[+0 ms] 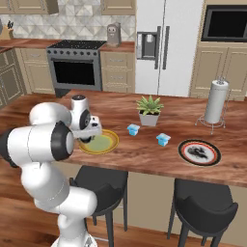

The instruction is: Place two yogurt containers on each plate.

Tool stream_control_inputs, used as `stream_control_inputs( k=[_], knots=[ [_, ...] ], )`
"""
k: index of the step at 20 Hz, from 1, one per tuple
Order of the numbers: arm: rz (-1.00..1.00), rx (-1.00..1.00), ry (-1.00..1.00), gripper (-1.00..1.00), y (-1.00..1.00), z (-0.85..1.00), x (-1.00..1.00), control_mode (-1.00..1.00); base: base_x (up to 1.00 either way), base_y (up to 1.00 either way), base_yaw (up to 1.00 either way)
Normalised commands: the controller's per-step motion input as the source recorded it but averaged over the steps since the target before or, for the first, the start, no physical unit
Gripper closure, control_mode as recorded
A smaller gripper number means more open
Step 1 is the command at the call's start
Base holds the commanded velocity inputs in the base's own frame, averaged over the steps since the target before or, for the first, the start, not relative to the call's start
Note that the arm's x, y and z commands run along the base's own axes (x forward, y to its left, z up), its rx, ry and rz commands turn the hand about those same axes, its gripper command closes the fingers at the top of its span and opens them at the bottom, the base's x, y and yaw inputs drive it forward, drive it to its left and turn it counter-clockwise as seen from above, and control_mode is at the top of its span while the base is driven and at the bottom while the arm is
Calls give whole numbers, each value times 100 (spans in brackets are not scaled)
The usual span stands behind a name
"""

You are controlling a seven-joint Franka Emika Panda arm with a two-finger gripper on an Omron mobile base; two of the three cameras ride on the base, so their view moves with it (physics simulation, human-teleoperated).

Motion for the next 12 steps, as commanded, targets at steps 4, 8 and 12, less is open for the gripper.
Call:
stream_control_inputs(
  k=[4,8,12],
  knots=[
    [0,0,12,100,-3,-4,24,-100,0,0,0],
    [0,1,1,100,0,-24,23,-100,0,0,0],
    [0,0,3,100,0,-46,25,-100,0,0,0]
  ],
)
